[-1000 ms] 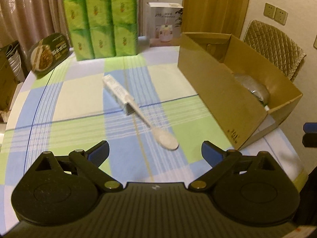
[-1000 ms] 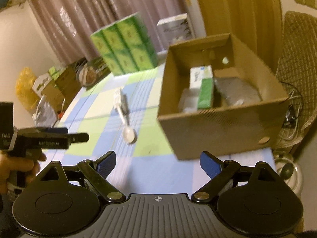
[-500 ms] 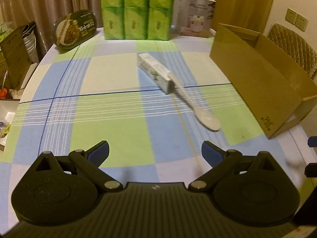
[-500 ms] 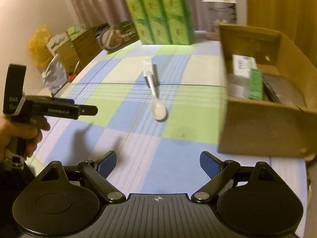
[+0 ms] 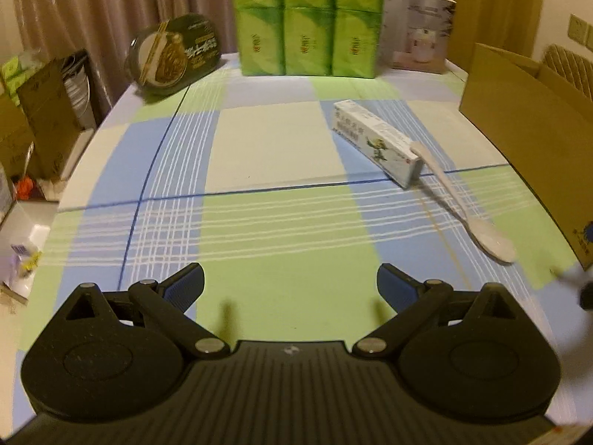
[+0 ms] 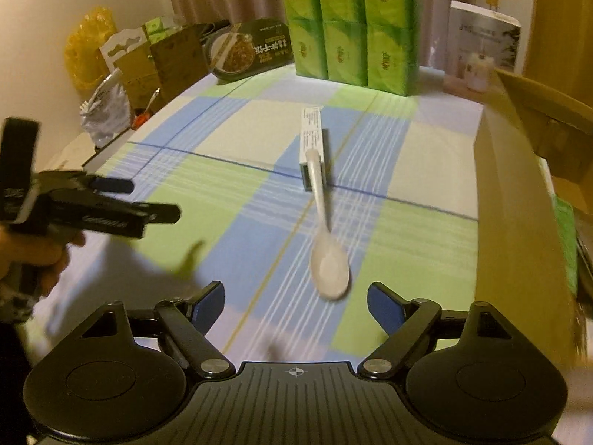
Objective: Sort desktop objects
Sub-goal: 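Move both tools back toward the white spoon and medicine box, then grasp the white spoon handle with the right tool while the left tool grasps the white medicine box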
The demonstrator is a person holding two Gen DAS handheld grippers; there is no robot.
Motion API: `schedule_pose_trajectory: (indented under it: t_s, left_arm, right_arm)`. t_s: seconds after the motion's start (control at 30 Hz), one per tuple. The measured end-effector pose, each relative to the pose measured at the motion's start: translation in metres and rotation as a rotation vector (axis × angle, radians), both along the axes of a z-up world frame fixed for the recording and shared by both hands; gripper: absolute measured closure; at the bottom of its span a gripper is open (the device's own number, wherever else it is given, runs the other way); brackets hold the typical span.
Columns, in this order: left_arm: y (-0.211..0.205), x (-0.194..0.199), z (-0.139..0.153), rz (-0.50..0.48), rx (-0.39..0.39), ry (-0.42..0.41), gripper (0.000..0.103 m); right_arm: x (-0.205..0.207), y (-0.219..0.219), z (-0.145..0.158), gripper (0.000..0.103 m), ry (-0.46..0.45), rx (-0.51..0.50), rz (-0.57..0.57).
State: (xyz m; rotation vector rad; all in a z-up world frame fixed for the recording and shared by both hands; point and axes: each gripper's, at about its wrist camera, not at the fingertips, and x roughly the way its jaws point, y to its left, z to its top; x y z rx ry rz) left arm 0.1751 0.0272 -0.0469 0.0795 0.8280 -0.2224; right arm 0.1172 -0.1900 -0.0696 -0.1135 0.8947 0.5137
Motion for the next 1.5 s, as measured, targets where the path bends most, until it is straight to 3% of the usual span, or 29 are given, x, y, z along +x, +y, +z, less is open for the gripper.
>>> schedule_pose_trajectory:
  t_s: [0.1, 0.17, 0.3, 0.6, 0.67, 1.0, 1.3, 1.5]
  left_arm:
    - [0.007, 0.008, -0.003, 0.020, -0.051, 0.014, 0.005]
    - [0.006, 0.013, -0.002, 0.019, -0.066, 0.004, 0.005]
    - [0.004, 0.024, -0.003, 0.016, -0.118, 0.013, 0.005]
    - [-0.002, 0.042, -0.007, 0.007, -0.110, 0.001, 0.005]
    - [-0.002, 0.042, -0.008, 0.005, -0.109, 0.008, 0.005]
    - [-0.016, 0.048, -0.010, -0.029, -0.121, -0.005, 0.005]
    - [-0.057, 0.083, 0.000, -0.055, -0.185, -0.038, 0.006]
    - [-0.097, 0.112, -0.004, -0.074, -0.161, -0.020, 0.024]
  right_arm:
    - [0.023, 0.010, -0.011, 0.037, -0.011, -0.044, 0.020]
    - [0.036, 0.018, -0.019, 0.050, -0.017, -0.089, 0.043]
    - [0.056, 0.028, -0.033, 0.060, -0.023, -0.133, 0.073]
    - [0.081, 0.040, -0.053, 0.083, -0.033, -0.192, 0.109]
    - [0.083, 0.038, -0.054, 0.098, -0.031, -0.186, 0.104]
    - [0.090, 0.018, -0.040, 0.099, -0.056, -0.130, 0.001]
    - [0.101, 0.000, -0.042, 0.099, -0.018, -0.079, -0.116]
    - [0.104, -0.008, -0.044, 0.099, -0.004, -0.054, -0.150]
